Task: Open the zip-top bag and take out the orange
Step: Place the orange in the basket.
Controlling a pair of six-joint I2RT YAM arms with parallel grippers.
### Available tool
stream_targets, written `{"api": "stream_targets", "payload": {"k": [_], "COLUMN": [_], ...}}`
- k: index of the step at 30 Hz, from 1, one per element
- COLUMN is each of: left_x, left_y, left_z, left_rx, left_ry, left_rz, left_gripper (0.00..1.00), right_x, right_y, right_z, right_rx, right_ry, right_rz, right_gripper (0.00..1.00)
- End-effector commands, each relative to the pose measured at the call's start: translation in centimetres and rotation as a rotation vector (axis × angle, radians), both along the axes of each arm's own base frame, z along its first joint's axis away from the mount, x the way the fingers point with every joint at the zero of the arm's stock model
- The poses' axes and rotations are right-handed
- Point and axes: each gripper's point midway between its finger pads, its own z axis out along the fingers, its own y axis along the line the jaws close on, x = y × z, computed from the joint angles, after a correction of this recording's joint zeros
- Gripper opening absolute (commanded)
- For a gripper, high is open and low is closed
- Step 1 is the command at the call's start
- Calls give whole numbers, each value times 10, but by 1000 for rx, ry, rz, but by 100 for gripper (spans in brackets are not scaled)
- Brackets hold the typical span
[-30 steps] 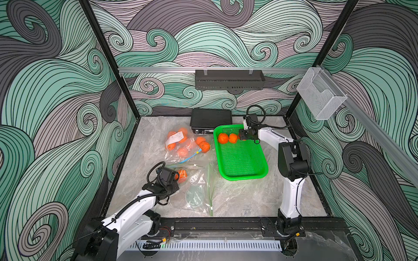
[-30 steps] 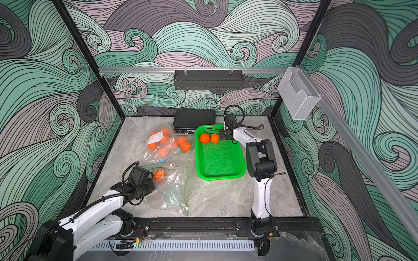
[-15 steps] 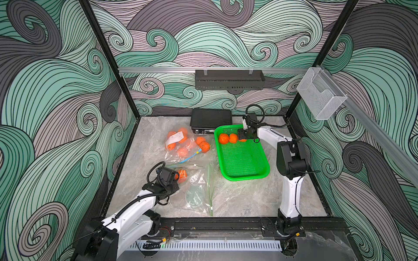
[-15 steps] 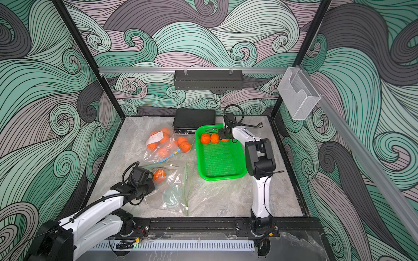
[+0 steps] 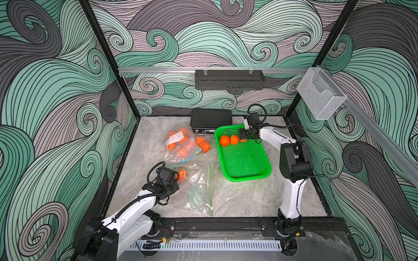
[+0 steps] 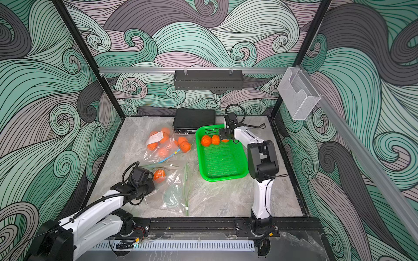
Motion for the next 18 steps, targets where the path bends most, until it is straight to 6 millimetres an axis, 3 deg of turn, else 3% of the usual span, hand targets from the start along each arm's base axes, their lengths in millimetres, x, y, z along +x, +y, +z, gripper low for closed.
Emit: {"api": "stream_targets", "payload": {"k": [1, 6, 11, 16, 18], "left_x": [-9, -10, -9, -9, -9], "left_y": [4, 4, 4, 4, 3], "left_z": [-6, -5, -5, -5, -4], "left_rx": [19, 17, 17, 16, 13], "left_ry": [55, 54, 50, 49, 47], "left_rz": [-2, -1, 0, -2, -1], "left_gripper": [0, 0, 0, 0, 0], "right_x": [-10, -42, -94, -168, -194], "right_y": [2, 12, 55, 109, 121], "right_z": [53, 88, 120, 119, 110], "right_rx": [19, 34, 80, 159, 175], "right_ry": [-114, -192, -331, -394, -390], "right_rz": [8, 48, 211, 445, 509], "right_gripper": [72, 71, 70, 68, 65]}}
